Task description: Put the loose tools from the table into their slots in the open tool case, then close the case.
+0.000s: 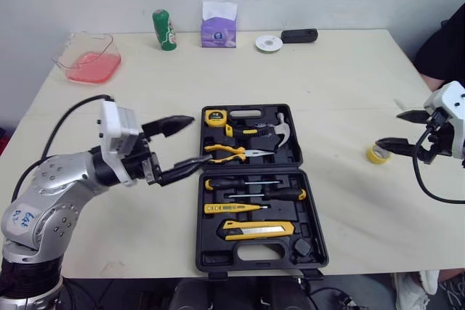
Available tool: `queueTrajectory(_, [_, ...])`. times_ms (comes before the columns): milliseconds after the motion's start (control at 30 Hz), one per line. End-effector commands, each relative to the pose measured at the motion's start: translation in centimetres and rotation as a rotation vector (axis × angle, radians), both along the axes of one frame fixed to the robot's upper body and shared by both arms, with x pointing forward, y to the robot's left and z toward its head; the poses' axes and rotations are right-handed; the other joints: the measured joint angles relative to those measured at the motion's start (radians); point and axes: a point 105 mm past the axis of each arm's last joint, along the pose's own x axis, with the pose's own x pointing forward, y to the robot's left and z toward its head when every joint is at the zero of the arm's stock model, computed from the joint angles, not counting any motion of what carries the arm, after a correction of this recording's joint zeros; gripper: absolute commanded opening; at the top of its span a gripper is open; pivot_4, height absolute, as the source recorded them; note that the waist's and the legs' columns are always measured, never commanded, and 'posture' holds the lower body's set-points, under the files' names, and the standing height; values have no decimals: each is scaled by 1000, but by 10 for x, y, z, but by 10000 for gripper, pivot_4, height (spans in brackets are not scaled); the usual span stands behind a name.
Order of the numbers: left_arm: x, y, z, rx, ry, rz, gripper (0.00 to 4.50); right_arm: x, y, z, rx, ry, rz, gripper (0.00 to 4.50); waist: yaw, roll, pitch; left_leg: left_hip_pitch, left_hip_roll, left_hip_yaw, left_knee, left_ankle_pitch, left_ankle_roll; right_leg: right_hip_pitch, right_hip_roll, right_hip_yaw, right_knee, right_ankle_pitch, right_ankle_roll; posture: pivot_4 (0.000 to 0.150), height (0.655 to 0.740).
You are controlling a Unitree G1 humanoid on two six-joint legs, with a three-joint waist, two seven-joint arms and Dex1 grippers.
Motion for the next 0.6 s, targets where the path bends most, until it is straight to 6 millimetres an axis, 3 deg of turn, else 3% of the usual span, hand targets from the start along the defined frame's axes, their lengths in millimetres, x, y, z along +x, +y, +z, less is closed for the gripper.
queueTrajectory(33, [-6,-13,4,14,-32,-63,44786,-2,2,-7,-50,153,55,45000,0,0,0,-2,0,1,1,0,0,-2,5,0,0,0,0,1500,7400])
queueTrajectory(200, [-10,-27,2,22,-67,-156,44786,5,-10,-27,-229,273,68,45000,-2,-1,1,-2,0,5,3,0,0,-3,5,0,0,0,1,1500,7400])
queueTrajectory(600, [-17,-49,0,14,-125,-260,44786,24,-18,-39,-265,323,75,45000,-5,-1,1,-2,2,6,7,0,0,-4,7,2,4,1,1,1500,7400])
